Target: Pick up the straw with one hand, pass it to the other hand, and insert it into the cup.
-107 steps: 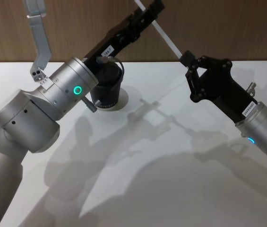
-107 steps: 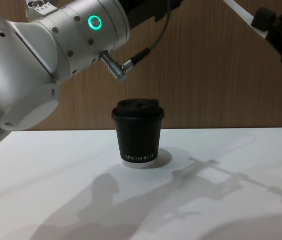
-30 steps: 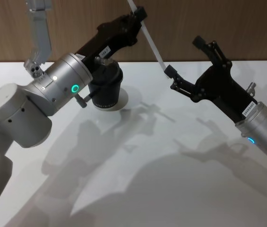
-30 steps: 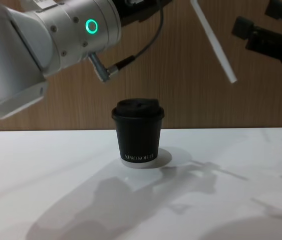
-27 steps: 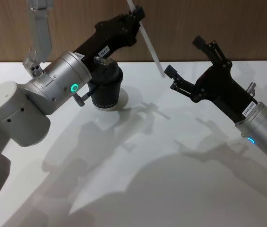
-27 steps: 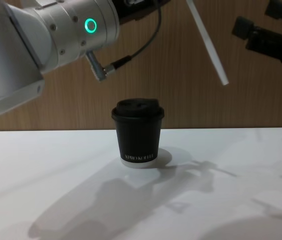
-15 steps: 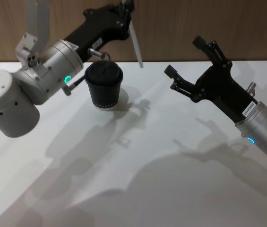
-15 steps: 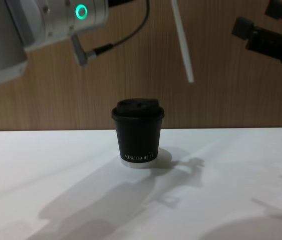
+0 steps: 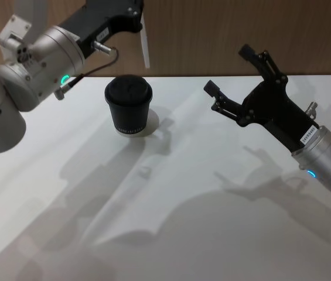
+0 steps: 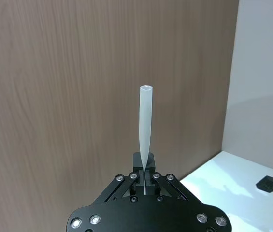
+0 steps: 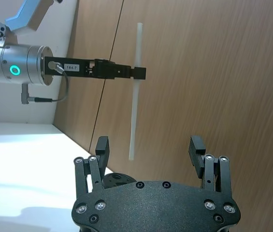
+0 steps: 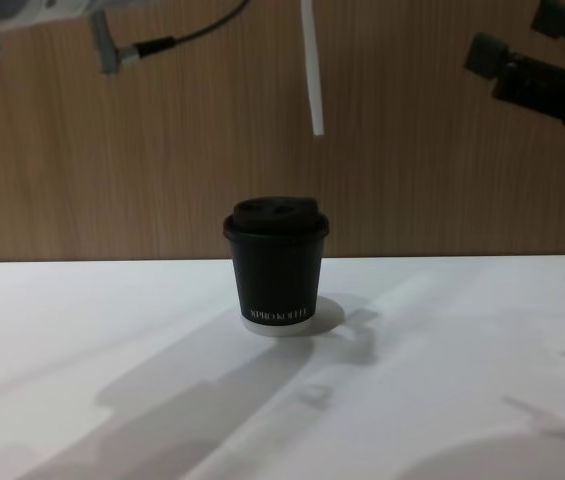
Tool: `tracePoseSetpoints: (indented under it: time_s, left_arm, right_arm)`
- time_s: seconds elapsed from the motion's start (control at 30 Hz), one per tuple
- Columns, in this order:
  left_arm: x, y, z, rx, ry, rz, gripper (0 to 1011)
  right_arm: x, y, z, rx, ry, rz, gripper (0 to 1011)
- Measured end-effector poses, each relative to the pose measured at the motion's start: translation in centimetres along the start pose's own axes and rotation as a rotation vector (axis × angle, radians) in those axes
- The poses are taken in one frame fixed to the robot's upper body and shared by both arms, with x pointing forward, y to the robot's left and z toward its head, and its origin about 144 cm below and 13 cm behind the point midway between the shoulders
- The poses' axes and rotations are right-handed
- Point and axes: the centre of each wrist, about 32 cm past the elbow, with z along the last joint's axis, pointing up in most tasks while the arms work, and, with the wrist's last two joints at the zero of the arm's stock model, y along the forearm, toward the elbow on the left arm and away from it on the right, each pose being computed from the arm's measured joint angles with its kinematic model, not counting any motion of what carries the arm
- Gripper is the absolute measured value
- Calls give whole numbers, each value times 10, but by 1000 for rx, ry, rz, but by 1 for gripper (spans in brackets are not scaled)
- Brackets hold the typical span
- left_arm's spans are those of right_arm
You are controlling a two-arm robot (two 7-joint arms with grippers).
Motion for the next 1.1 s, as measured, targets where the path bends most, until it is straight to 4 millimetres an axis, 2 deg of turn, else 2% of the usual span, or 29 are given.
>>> tracePoseSetpoints:
  time_s: [0.53,1.1]
  left_arm:
    - [10,8,16,50,-47,49,16]
    - [13,11,12,77,-68,100,17]
  right_arm:
    - [0,0,0,0,0,0,1001]
    - [0,0,0,0,0,0,1001]
